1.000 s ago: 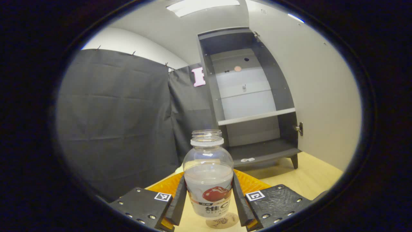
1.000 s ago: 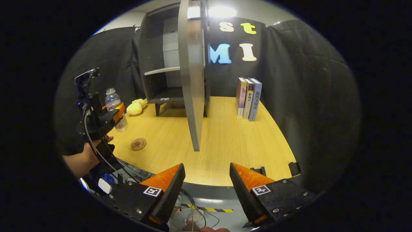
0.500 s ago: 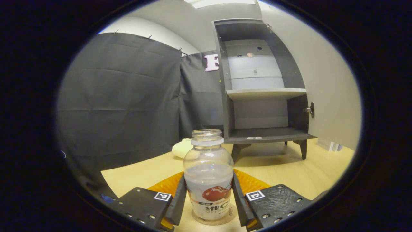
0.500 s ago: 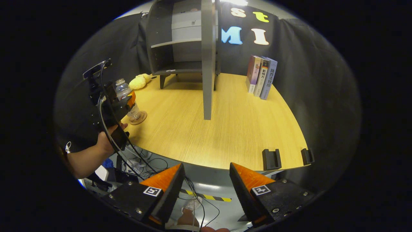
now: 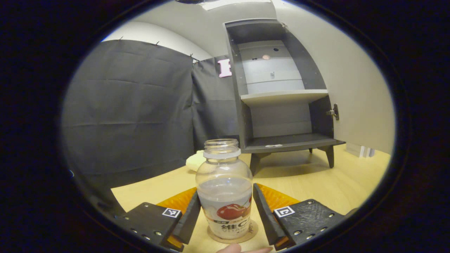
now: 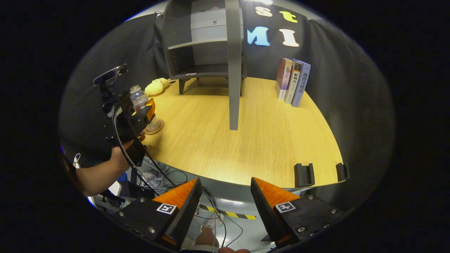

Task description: Open the cabinet door with the right hand, grasp the bottle in the cabinet with the left hand and place it on the coaster, then close the cabinet door with the right hand.

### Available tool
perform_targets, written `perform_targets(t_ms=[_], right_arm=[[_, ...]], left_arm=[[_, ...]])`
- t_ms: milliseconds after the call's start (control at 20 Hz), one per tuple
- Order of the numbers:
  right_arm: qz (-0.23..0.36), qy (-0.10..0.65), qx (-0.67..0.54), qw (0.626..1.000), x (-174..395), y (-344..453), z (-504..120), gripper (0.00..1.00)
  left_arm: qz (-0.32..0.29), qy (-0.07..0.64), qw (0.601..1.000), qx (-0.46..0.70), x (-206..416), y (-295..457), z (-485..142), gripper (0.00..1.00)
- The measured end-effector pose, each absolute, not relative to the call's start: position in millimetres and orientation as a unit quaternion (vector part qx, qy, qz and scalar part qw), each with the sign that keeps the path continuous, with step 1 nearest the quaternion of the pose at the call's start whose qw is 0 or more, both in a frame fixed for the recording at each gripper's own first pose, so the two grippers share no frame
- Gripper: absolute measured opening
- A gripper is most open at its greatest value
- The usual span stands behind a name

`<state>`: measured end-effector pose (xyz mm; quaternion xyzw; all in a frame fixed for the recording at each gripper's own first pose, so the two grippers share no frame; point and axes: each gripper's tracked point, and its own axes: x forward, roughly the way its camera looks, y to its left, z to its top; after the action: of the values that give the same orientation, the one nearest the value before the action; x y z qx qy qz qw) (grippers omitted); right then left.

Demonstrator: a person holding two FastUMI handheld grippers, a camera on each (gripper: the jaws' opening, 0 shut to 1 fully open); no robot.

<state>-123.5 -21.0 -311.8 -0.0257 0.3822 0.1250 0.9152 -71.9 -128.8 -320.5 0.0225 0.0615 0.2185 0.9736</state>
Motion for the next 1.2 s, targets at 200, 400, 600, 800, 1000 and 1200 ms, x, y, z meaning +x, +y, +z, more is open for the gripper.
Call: perform_targets(t_ms=[200,400,600,800,1000,1200], right_arm=[[0.134,0.384,-0.026,0.913,-125.3,-17.1,-316.2,0.86],[0.140,0.388,-0.021,0.911,-127.6,-13.9,-319.3,0.86],[0.142,0.381,-0.006,0.914,-125.7,-11.9,-317.5,0.86],[0.143,0.375,0.002,0.916,-126.0,-11.0,-313.7,0.86],[0.128,0.359,-0.005,0.924,-119.4,-16.2,-304.8,0.86],[0.114,0.340,0.011,0.934,-108.3,-24.2,-292.3,0.86]], left_arm=[[0.227,0.053,0.972,-0.003,-71.8,-123.0,-318.4,0.80],[0.245,0.047,0.968,0.019,-78.4,-110.5,-307.0,0.78],[0.239,0.034,0.970,0.028,-73.4,-112.2,-289.6,0.81],[0.244,0.018,0.969,0.025,-75.5,-106.4,-262.2,0.81],[0.235,-0.006,0.971,0.036,-79.1,-109.2,-226.4,0.81],[0.211,-0.033,0.975,0.052,-75.0,-124.6,-188.8,0.80]])
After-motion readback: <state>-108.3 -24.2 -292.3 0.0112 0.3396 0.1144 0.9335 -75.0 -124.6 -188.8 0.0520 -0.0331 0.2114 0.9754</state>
